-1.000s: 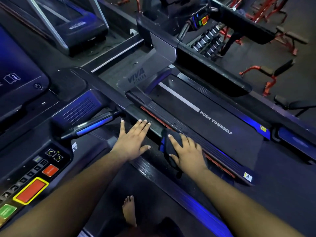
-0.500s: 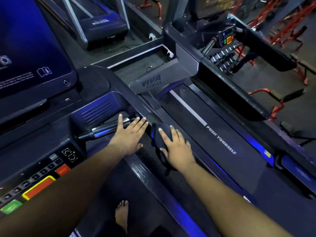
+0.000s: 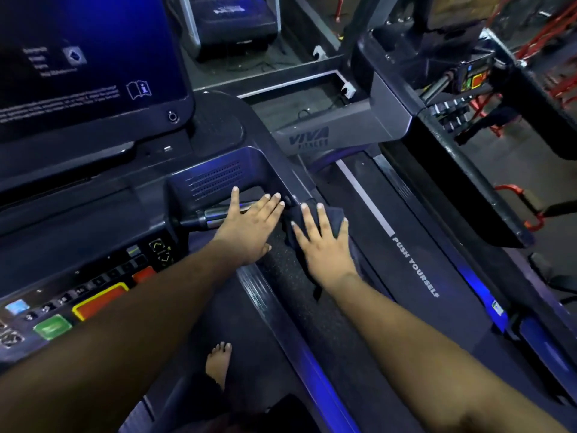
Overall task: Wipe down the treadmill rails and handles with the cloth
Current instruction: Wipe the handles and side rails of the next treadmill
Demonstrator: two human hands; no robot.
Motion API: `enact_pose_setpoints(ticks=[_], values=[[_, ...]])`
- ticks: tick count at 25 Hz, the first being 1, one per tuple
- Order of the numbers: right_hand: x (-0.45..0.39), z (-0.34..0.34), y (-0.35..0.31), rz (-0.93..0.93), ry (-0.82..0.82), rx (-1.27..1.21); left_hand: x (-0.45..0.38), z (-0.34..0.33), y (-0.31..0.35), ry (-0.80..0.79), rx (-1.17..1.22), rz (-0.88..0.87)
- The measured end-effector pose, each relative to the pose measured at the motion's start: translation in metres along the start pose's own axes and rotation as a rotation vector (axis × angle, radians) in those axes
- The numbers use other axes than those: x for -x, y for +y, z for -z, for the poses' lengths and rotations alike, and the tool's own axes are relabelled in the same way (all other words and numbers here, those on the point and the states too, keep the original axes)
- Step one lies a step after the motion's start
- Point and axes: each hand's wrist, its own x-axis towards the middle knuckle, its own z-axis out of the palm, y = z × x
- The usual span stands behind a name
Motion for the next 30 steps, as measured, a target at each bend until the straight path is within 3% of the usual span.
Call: enact_pose_setpoints(ticks=[2,5,7,11,13,17,19,21,23,26,28,30], values=[[-0.006,0.003,-0.007,0.013,-0.056,0.081,0.001,0.000,0.001,0.015,0.015,0.013],[0.046,-0.014,0.010,0.241,-0.156,0.277,0.006,-0.005,0.005,0.016,0.001,-0.009],[0.053,-0.011,0.026,0.354,-0.136,0.301,0.009,-0.009,0.007,0.028,-0.018,-0.007],[-0.011,0.010,0.009,0.196,-0.065,0.180,0.009,-0.010,0.013,0.022,-0.049,0.027],[0.004,0.004,0.004,0.170,-0.093,0.182,0.012,-0.013,0.017,0.033,-0.030,0.033],[0.097,-0.025,0.032,0.415,-0.186,0.302,0.013,-0.018,0.026,0.028,-0.007,-0.002],[0.083,-0.024,0.039,0.503,-0.183,0.316,0.011,-0.017,0.035,0.016,0.005,-0.003],[0.052,-0.016,0.029,0.432,-0.097,0.305,0.006,-0.013,0.043,0.011,0.023,-0.008],[0.049,-0.016,0.019,0.210,-0.035,0.158,0.006,-0.015,0.048,0.035,0.037,0.001],[0.115,-0.036,0.024,-0.024,-0.027,-0.098,0.006,-0.017,0.056,0.023,0.052,-0.008],[0.150,-0.044,0.034,-0.071,-0.029,-0.162,0.004,-0.018,0.063,0.021,0.090,-0.012],[0.125,-0.037,0.037,-0.070,-0.015,-0.217,0.003,-0.016,0.067,0.029,0.118,-0.007]])
